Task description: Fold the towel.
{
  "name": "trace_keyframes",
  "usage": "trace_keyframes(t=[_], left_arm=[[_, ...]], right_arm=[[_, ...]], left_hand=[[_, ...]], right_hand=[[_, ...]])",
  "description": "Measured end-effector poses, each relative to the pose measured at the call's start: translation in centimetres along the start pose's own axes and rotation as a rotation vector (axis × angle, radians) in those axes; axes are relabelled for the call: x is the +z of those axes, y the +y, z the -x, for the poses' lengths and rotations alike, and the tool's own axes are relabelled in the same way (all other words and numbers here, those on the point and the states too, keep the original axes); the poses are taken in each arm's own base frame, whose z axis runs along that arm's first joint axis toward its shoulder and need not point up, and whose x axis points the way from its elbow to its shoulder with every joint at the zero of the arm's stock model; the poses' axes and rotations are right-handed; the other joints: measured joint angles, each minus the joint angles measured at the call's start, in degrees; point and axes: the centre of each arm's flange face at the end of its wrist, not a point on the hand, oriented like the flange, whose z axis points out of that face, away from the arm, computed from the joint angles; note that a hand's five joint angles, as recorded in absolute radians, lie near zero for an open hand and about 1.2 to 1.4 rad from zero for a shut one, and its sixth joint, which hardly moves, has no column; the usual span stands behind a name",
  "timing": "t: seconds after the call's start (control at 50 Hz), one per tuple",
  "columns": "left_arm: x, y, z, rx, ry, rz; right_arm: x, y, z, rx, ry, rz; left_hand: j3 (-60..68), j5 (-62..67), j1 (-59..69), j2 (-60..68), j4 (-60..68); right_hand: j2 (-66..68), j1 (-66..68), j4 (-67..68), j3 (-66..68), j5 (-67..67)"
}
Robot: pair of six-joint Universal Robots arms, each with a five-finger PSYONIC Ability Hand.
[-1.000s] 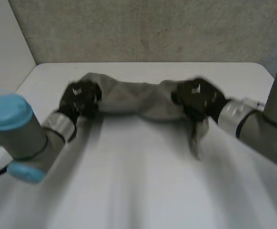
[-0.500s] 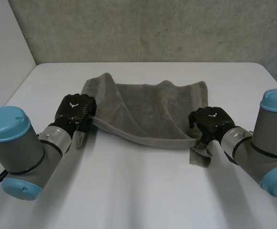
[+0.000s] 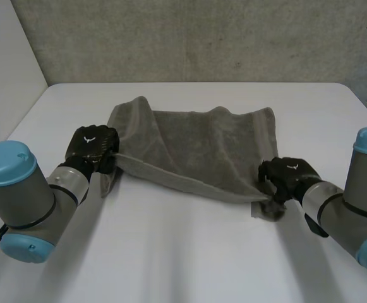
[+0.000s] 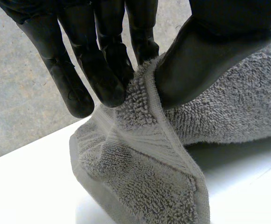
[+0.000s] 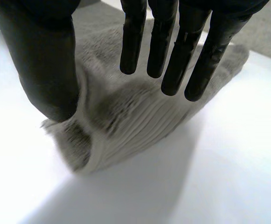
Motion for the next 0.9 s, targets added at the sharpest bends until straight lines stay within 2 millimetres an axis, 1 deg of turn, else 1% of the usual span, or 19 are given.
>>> trace_keyframes(t=[0.12, 0.22, 0.26, 0.3, 0.36, 0.38, 0.42, 0.46, 0.56, 0.6, 0.62, 0.64, 0.7, 0.76, 0.84, 0.9], left_arm=[[0.1, -0.1, 0.0, -0.001, -0.002, -0.003], [0.1, -0.1, 0.1, -0.010, -0.006, -0.007], [0.2, -0.2, 0.2, -0.019, -0.007, -0.008], [0.2, -0.2, 0.3, -0.035, -0.011, -0.010], [0.4, -0.3, 0.6, -0.059, -0.017, -0.012], [0.4, -0.3, 0.6, -0.062, -0.019, -0.013], [0.5, -0.3, 0.8, -0.072, -0.024, -0.015], [0.5, -0.3, 1.0, -0.078, -0.029, -0.015], [0.7, -0.3, 1.4, -0.082, -0.041, -0.015], [0.7, -0.1, 1.6, -0.083, -0.050, -0.012], [0.7, -0.1, 1.6, -0.083, -0.053, -0.012], [0.8, -0.1, 1.7, -0.083, -0.056, -0.011], [0.8, 0.0, 1.8, -0.083, -0.063, -0.013], [0.9, 0.1, 1.8, -0.082, -0.066, -0.019], [1.0, 0.1, 1.8, -0.079, -0.067, -0.027], [1.0, 0.2, 1.8, -0.078, -0.067, -0.029]], right_arm=[[-0.5, 1.1, 0.3, 0.004, -0.004, 0.022], [-0.2, 1.4, 0.2, -0.001, 0.005, -0.003], [0.0, 1.4, 0.1, -0.003, 0.010, -0.016], [0.4, 1.4, 0.0, -0.004, 0.018, -0.031], [0.9, 1.5, -0.3, -0.005, 0.028, -0.046], [1.0, 1.5, -0.4, -0.005, 0.030, -0.047], [1.2, 1.5, -0.8, -0.001, 0.043, -0.055], [1.4, 1.3, -1.6, 0.005, 0.061, -0.063], [1.2, 0.0, -4.0, 0.027, 0.128, -0.106], [0.6, -1.0, -4.9, 0.032, 0.154, -0.150], [0.4, -1.3, -5.0, 0.032, 0.159, -0.162], [-0.1, -1.9, -5.2, 0.030, 0.166, -0.190], [-1.3, -3.4, -5.2, 0.021, 0.167, -0.249], [-2.0, -4.2, -4.9, 0.008, 0.148, -0.285], [-1.9, -4.2, -4.5, -0.015, 0.121, -0.279], [-1.2, -3.2, -4.4, -0.044, 0.103, -0.225]], left_hand=[[0.00, 0.00, 0.00, 0.00, 0.00], [0.00, 0.00, 0.00, 0.00, 0.00], [0.00, 0.00, 0.00, 0.00, 0.00], [0.00, 0.00, 0.00, 0.00, 0.00], [0.00, 0.00, 0.00, 0.00, 0.00], [0.00, 0.00, 0.00, 0.00, 0.00], [0.00, 0.00, 0.00, 0.00, 0.00], [0.00, 0.00, 0.00, 0.00, 0.00], [0.00, 0.00, 0.00, 0.00, 0.00], [0.00, 0.00, 0.00, 0.00, 0.00], [0.00, 0.00, 0.00, 0.00, 0.00], [0.00, 0.00, 0.00, 0.09, 0.00], [0.00, 0.00, 0.00, 0.45, 0.00], [0.00, 0.00, 0.00, 0.53, 0.00], [0.00, 0.43, 0.00, 0.53, 0.00], [0.00, 0.86, 0.00, 0.54, 0.00]], right_hand=[[0.00, 0.14, 0.01, 0.04, 0.28], [0.36, 3.04, 1.98, 2.27, 4.99], [3.14, 5.84, 4.99, 5.21, 7.99], [9.33, 11.06, 10.43, 10.71, 12.93], [20.69, 22.29, 20.73, 21.46, 23.14], [21.84, 23.51, 22.28, 22.60, 24.72], [32.92, 35.04, 33.39, 33.48, 36.08], [38.88, 41.20, 39.70, 39.90, 42.55], [38.90, 41.20, 40.34, 40.62, 42.75], [38.91, 41.20, 40.34, 40.66, 42.75], [38.90, 41.21, 40.34, 40.67, 42.75], [38.90, 41.21, 40.34, 40.69, 42.75], [38.91, 41.21, 40.34, 40.73, 42.75], [38.90, 41.21, 40.34, 40.74, 42.75], [39.18, 41.20, 40.34, 40.75, 42.84], [29.83, 31.88, 31.00, 31.33, 33.22]])
